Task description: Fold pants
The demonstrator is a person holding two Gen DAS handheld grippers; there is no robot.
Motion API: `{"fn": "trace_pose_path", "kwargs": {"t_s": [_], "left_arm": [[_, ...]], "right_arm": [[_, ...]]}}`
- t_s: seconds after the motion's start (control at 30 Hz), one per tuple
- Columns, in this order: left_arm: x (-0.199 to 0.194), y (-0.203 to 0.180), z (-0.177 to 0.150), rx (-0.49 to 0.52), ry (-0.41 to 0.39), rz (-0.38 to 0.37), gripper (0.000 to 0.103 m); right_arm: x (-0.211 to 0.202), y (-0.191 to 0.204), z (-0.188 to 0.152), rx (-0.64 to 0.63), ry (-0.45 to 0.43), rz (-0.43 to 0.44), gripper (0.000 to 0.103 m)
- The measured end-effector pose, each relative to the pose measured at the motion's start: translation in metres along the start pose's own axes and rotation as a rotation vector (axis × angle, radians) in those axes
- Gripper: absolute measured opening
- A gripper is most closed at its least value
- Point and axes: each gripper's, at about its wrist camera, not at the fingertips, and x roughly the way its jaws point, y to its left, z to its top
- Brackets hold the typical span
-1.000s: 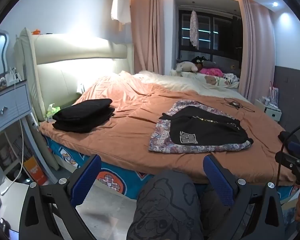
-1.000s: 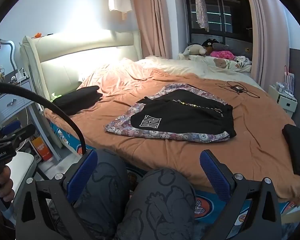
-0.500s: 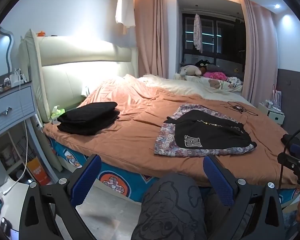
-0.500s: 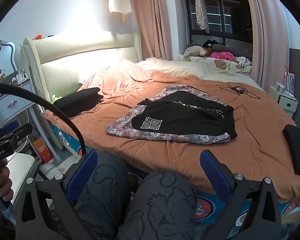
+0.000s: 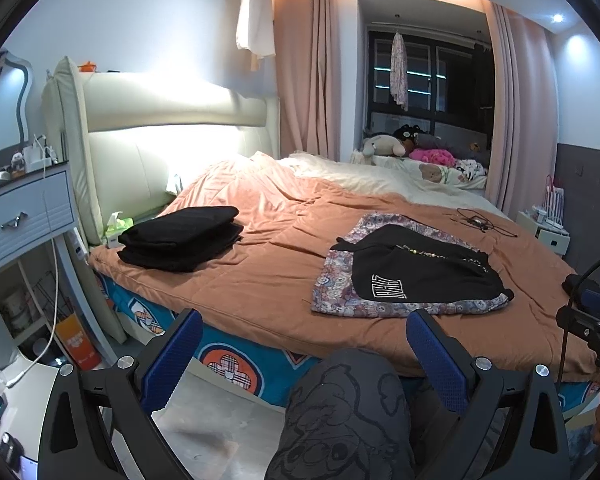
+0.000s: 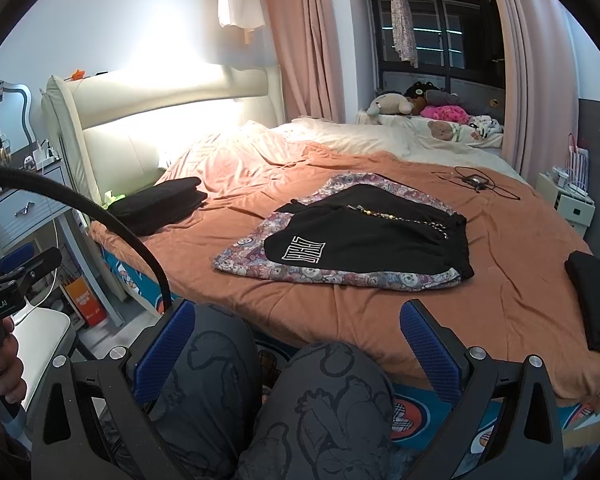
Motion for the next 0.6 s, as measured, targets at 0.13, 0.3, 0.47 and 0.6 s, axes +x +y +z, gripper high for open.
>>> {"fn": "trace_pose_path", "kwargs": {"t_s": [0.13,0.3,0.47,0.6], "left_arm": [[-0.0026,0.0006,0.0,-0.003,-0.005,0.004,0.103],[-0.0058,0.0005,-0.0011,-0.005,-0.008,0.0,0.103],[-0.0085,0.0005,0.0004,-0.006,-0.012,-0.005,0.103],[-0.0105,0.0011,0.0007,-0.005,-0.016,-0.007,0.103]], "right_arm": [[-0.0005,-0.0003,-0.0004,0.0,-0.002,0.002,0.103],[-0.0008,-0.0024,-0.0012,0.006,-0.004,0.003,0.103],[-0.0014,-0.0017,-0.0012,0.011,-0.005,0.0,0.103],[-0.0022,-0.0019,-0.0005,0.016,-0.006,-0.003,0.103]]}}
